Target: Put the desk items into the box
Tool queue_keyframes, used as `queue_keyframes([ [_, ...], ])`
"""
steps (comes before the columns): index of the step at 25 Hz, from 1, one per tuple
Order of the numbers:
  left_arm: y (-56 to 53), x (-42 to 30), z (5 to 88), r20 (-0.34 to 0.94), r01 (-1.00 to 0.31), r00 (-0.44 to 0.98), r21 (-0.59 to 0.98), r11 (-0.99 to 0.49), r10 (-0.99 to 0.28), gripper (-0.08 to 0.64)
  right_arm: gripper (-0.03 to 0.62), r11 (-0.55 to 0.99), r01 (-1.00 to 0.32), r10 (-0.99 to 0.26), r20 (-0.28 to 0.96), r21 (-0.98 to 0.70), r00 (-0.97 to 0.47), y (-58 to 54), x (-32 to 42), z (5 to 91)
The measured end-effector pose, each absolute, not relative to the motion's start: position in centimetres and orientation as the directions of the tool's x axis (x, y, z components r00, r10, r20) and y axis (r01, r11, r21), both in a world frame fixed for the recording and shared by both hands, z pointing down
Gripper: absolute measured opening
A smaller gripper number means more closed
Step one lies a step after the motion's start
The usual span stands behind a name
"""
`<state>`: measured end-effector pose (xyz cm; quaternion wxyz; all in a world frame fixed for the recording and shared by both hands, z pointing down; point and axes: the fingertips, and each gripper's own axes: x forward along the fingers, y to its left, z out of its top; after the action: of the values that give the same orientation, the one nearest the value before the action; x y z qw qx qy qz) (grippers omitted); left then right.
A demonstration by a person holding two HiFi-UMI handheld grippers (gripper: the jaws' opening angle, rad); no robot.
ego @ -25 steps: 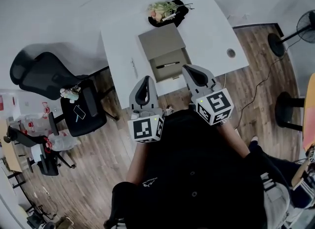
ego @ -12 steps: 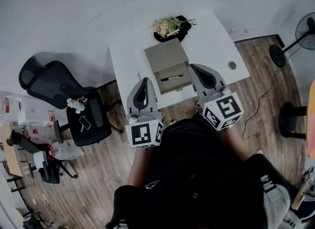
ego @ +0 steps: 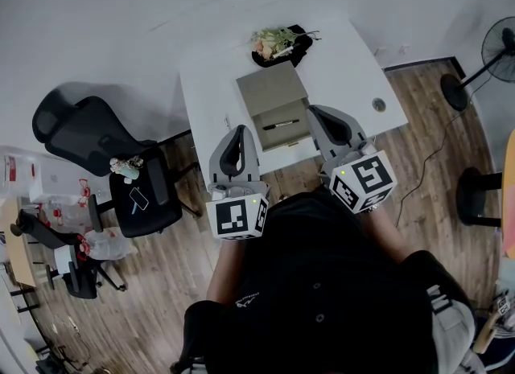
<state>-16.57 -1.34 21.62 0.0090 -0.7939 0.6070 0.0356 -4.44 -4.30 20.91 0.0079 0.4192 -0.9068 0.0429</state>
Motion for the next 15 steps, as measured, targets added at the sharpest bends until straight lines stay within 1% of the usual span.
queue_keyframes([
  [7, -1.2, -16.4, 21.6, -0.072, -0.962, 0.267, 0.031, -0.27, -0.961, 0.008, -0.002, 0.637, -0.768, -0.765, 0.066, -0.072, -0.641, -4.2, -4.2, 21.2],
  [15, -1.6, -16.7, 22.8, -0.04, -0.963, 0.267, 0.037, -0.268, -0.963, 0.008, -0.002, 0.637, -0.767, -0.76, 0.101, -0.079, -0.642, -4.7, -4.4, 22.4],
])
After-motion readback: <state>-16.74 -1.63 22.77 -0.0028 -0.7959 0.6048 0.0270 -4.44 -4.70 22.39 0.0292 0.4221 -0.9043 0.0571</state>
